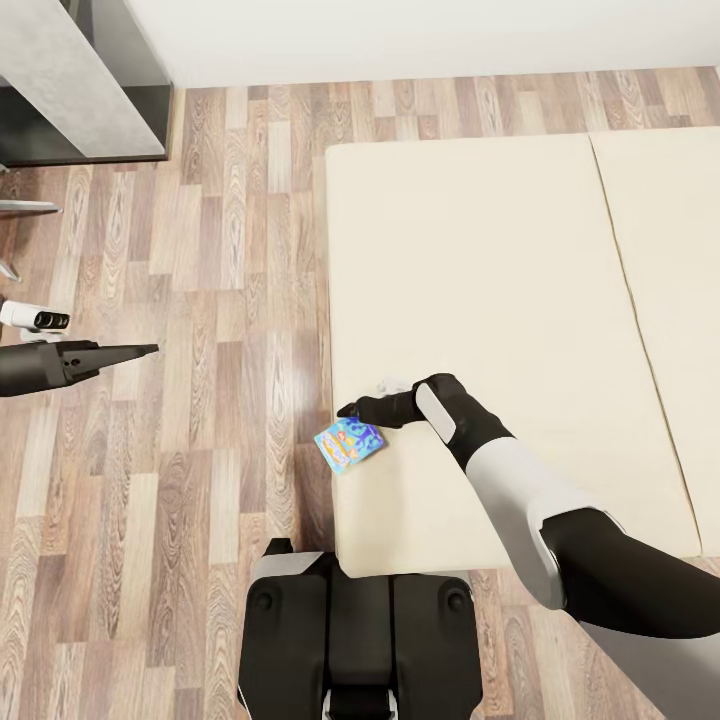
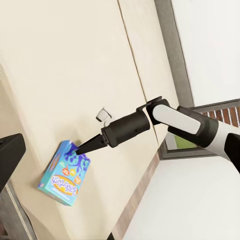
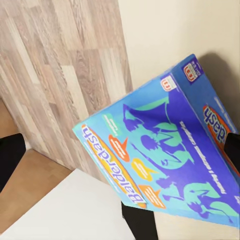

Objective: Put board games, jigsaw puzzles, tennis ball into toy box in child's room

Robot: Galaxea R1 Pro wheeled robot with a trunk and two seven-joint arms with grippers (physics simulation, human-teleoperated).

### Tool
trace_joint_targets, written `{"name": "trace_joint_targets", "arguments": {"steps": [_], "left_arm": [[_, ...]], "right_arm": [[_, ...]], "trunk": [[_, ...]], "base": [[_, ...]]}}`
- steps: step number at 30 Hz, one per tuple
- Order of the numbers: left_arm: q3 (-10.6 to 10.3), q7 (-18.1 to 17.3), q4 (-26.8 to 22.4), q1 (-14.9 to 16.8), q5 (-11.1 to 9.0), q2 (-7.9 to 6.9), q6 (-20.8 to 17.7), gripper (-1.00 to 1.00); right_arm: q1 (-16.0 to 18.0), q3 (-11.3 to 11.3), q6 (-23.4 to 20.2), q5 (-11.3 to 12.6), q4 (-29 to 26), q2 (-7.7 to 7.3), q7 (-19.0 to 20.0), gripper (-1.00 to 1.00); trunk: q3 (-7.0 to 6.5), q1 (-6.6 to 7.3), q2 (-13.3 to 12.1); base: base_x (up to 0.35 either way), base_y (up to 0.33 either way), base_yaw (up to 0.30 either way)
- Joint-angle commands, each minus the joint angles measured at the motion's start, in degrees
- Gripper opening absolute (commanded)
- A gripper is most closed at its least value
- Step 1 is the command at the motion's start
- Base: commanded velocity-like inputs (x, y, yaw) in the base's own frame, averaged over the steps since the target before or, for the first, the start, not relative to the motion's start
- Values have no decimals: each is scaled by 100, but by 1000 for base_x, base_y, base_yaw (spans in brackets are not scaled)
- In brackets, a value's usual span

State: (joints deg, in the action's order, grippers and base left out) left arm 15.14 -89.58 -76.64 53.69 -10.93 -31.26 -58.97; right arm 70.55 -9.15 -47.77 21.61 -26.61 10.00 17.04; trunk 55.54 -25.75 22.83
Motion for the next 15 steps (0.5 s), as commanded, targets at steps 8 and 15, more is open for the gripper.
{"name": "trace_joint_targets", "arguments": {"steps": [8,15], "left_arm": [[-2,-20,-1,2,3,2,-54,100],[-2,-26,-1,2,3,4,-54,100]], "right_arm": [[3,0,-13,-43,-2,0,45,100],[3,-5,-15,-43,-2,0,47,100]], "trunk": [[6,-3,9],[6,-3,9]], "base": [[0,0,0],[0,0,0]]}}
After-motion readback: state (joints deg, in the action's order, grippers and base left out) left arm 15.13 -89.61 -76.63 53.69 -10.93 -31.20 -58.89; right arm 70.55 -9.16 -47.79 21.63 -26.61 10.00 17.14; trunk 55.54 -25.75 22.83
